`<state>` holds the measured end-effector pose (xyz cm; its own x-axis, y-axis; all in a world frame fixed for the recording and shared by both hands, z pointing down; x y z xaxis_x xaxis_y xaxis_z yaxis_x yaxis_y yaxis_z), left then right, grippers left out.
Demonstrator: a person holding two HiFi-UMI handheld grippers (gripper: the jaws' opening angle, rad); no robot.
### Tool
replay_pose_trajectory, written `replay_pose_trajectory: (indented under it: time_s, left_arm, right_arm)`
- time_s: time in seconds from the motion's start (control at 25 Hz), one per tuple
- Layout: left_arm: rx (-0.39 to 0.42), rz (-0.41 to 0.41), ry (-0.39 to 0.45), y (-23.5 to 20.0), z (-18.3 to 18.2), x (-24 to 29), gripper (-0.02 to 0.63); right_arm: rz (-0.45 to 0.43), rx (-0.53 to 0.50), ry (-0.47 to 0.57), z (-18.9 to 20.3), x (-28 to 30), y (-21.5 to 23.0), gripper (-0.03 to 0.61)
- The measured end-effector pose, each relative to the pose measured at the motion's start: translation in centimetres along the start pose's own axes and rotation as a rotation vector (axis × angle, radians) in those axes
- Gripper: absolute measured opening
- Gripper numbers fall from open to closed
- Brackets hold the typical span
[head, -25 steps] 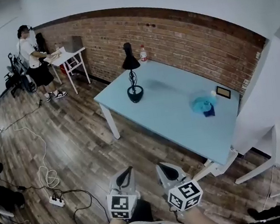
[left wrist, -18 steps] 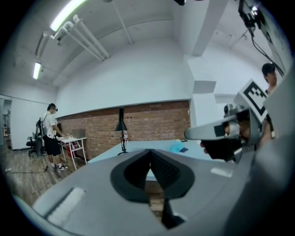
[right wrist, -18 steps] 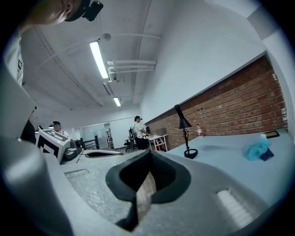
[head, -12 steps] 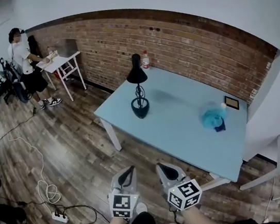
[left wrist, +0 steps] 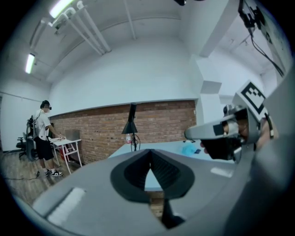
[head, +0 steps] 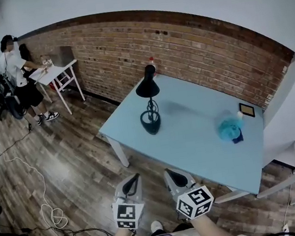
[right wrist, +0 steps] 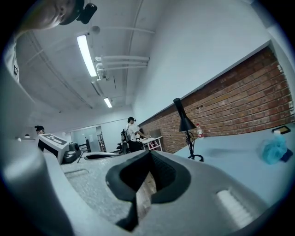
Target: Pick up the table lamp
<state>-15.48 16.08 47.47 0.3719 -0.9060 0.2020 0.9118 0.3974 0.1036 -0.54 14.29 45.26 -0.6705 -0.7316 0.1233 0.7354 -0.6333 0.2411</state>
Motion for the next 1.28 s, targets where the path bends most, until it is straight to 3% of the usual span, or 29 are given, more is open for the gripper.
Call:
replay_pose_trajectory:
  time_s: [0.68, 1.28]
  left_arm:
    - [-0.011, 0.074, -0.019, -5.1, 0.0, 10.6, -0.008]
    - [-0.022, 0.081, -0.064, -10.7, -1.4, 26.4, -0.008]
  right_arm:
    - [0.058, 0.041, -0.013, -1.4, 8.7, 6.7, -0.003]
    - [0.024, 0.042, -0.023, -5.5, 20.9, 18.2, -0.002]
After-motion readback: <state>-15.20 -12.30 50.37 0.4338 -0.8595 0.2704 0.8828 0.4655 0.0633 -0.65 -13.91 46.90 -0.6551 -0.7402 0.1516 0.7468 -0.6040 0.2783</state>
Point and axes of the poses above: the fingertips, and each gripper's own axes: x forward along the fingers, y to its right, z out of its underside, the point moved 5 cm from there along -x, backward along the fingers, and after that the axes turned 1 degree about -y, right-handed, at the moved point
